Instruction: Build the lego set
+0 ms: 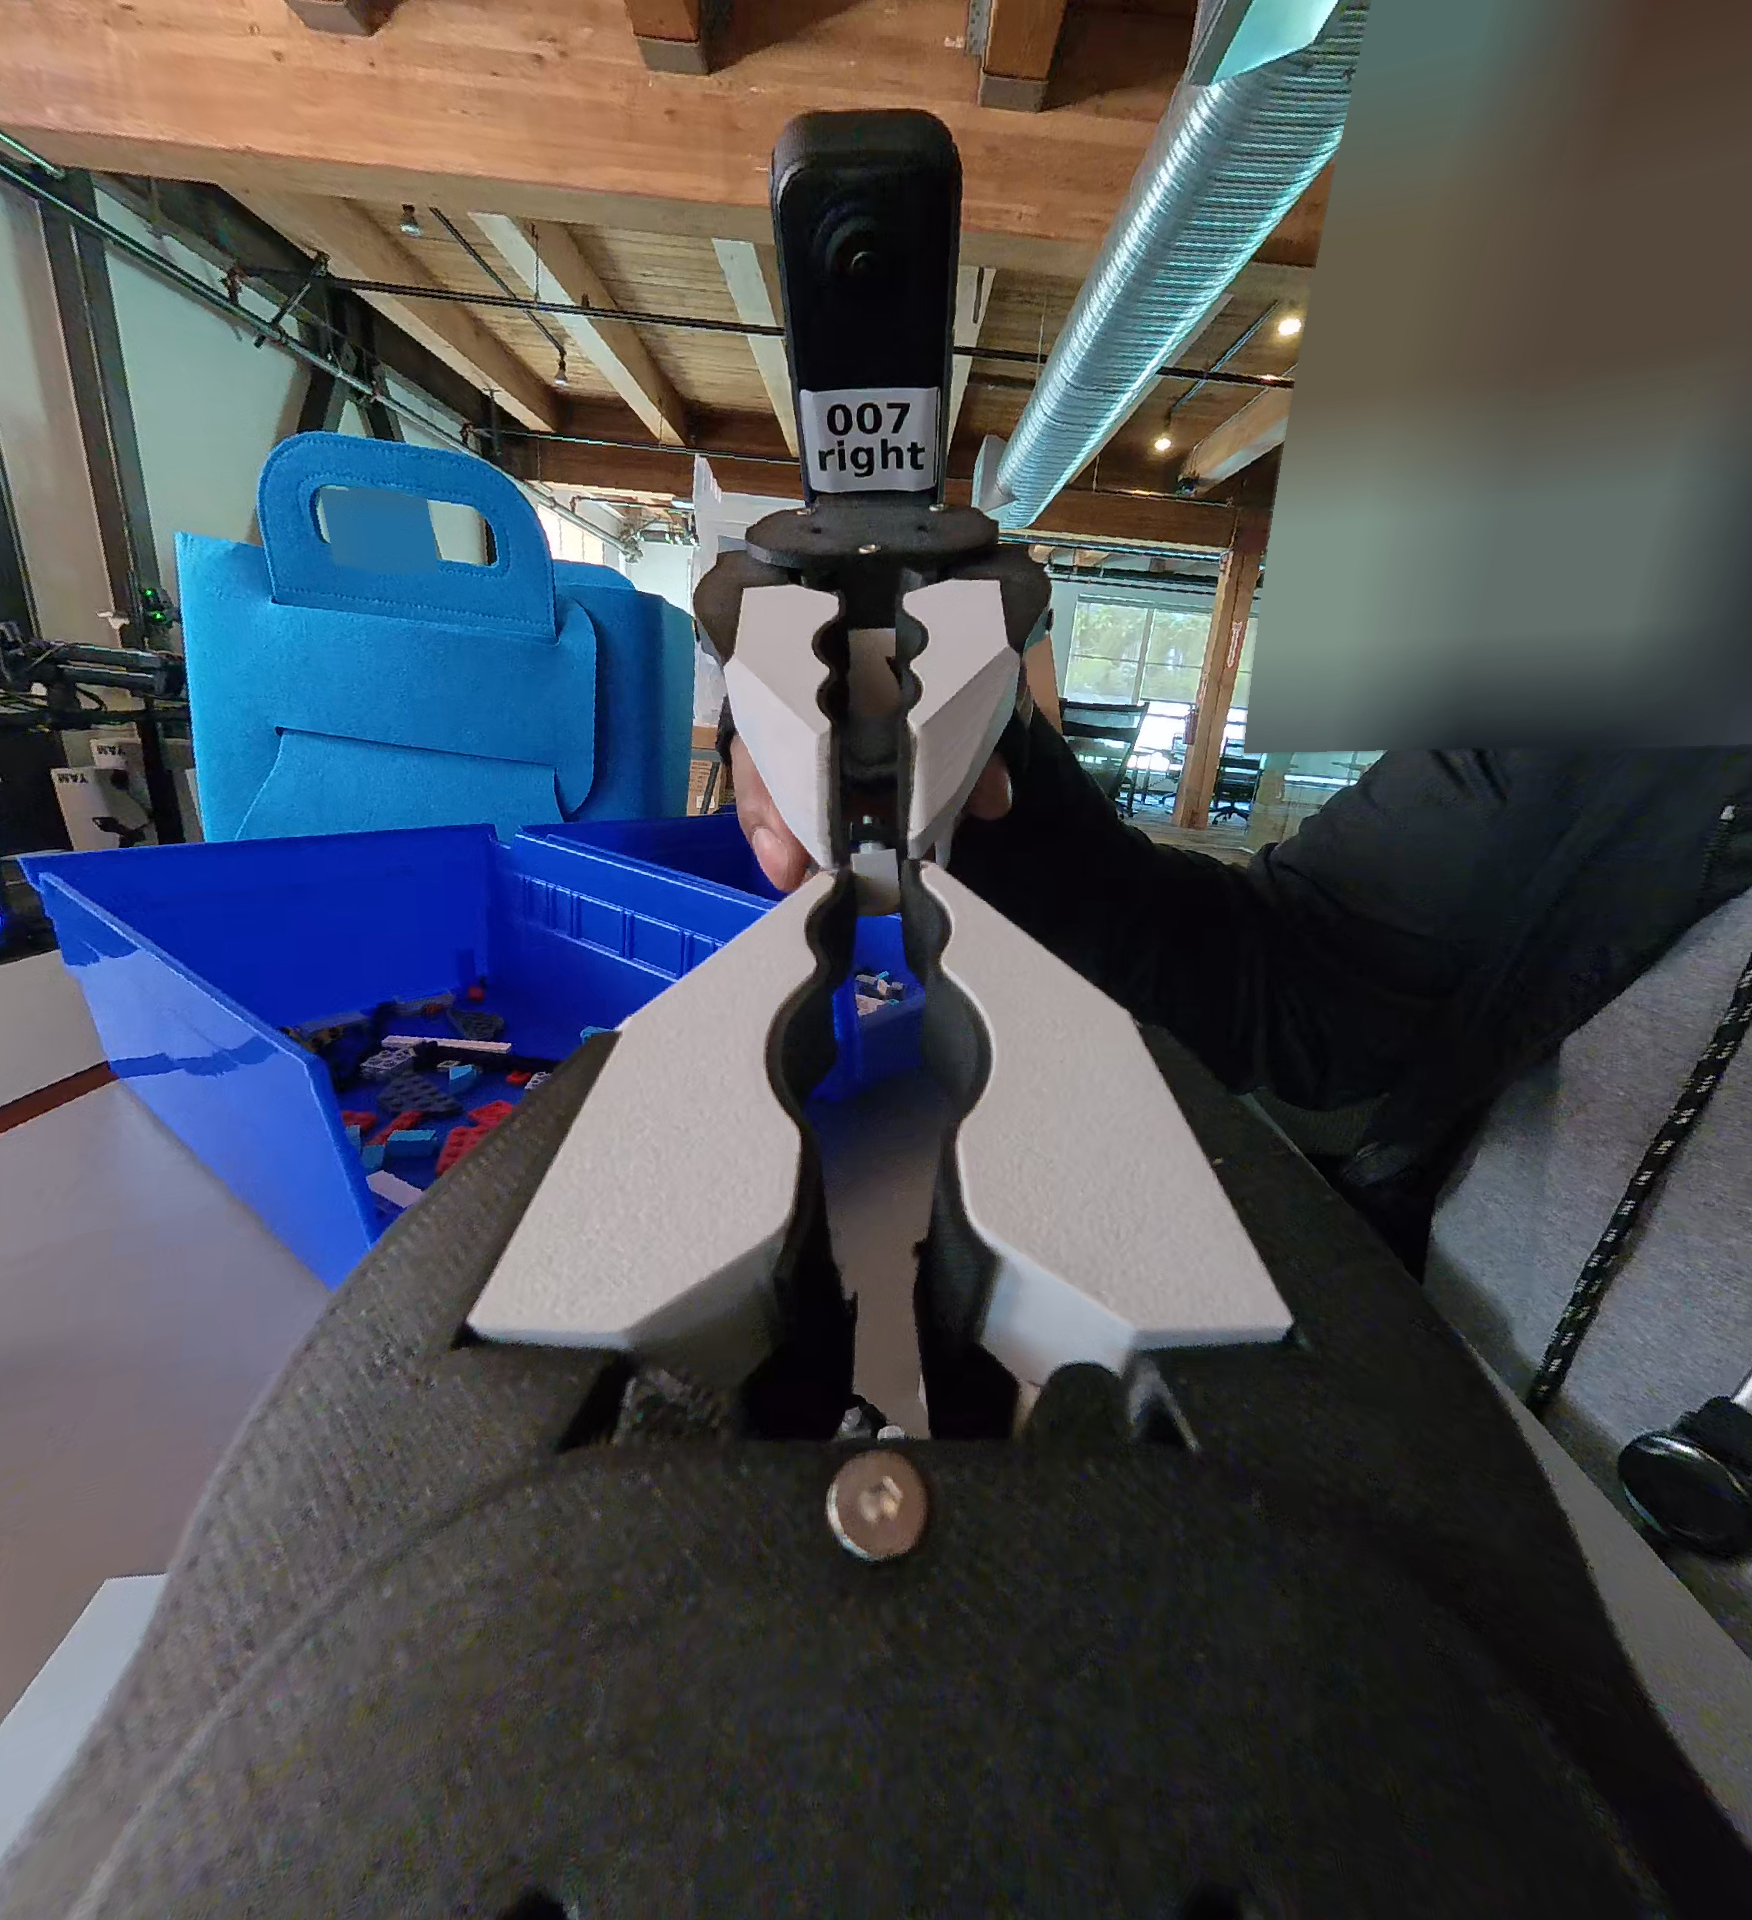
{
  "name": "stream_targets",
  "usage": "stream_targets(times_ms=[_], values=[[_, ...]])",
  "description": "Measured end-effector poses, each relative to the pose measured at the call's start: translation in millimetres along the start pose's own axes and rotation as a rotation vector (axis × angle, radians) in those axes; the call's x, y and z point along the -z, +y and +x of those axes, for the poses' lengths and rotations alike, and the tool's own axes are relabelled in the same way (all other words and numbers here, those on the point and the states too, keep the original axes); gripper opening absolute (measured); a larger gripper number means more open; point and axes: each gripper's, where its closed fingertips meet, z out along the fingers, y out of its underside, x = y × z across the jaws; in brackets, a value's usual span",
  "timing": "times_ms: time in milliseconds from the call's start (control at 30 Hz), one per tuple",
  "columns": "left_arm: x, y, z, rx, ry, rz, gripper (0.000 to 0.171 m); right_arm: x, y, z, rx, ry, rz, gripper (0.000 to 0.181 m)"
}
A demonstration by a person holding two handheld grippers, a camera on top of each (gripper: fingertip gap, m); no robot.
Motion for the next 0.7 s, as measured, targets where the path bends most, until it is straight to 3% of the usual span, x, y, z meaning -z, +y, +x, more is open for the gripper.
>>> stream_targets(times_ms=[167,267,533,700], values=[[0,-1,0,0.003,0.002,0.005,0.008,1,-2,2,0.016,0.011,0.017,0.019],[2,-2,-1,0.012,-0.002,0.012,0.008,7,-3,6,0.112,0.051,0.078,0.031],[4,-6,-3,0.056,0.003,0.032,0.008,22,9,15,0.641,0.515,0.272,0.042],[-1,-2,2,0.108,0.039,0.036,0.008,18,7,-2,0.914,0.662,0.285,0.041]])
